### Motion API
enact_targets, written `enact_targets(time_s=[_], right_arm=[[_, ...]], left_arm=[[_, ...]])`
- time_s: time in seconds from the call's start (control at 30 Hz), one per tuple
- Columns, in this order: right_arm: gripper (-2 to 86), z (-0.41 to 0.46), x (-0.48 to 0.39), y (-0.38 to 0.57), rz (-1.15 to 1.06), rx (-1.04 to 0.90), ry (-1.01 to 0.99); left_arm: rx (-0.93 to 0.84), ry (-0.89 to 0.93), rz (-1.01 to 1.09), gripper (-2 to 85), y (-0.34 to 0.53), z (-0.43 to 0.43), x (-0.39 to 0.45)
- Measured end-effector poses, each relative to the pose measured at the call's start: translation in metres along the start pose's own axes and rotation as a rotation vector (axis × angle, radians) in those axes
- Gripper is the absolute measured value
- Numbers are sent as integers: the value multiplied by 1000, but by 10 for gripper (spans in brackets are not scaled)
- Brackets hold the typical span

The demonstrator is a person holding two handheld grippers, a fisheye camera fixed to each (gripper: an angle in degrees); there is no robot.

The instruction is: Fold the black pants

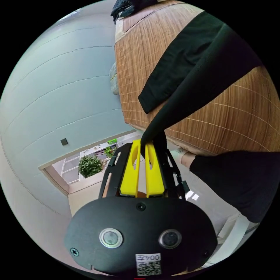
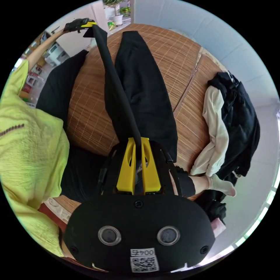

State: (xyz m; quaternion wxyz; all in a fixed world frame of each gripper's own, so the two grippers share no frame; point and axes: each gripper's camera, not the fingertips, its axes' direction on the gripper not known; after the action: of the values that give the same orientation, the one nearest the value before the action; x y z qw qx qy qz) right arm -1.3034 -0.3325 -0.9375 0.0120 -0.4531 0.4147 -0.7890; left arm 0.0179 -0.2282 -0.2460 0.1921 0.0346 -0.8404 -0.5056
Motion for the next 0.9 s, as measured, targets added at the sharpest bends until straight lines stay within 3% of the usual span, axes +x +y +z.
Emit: enact_targets(time_s=[0.17, 0.43, 0.67, 0.9], right_arm=[[24, 53, 114, 10, 126, 11, -173], [31, 153, 227, 15, 263, -44, -314], [38, 216, 288, 34, 388, -48, -513], [64, 227, 313, 71, 509, 66, -644]], left_arm=[[-33, -21, 148, 15, -98, 7, -28], [-184, -69, 288, 32, -252, 46, -21], [-224, -138, 232, 70, -273, 68, -39], [-90, 32, 36, 111, -240, 57, -75]])
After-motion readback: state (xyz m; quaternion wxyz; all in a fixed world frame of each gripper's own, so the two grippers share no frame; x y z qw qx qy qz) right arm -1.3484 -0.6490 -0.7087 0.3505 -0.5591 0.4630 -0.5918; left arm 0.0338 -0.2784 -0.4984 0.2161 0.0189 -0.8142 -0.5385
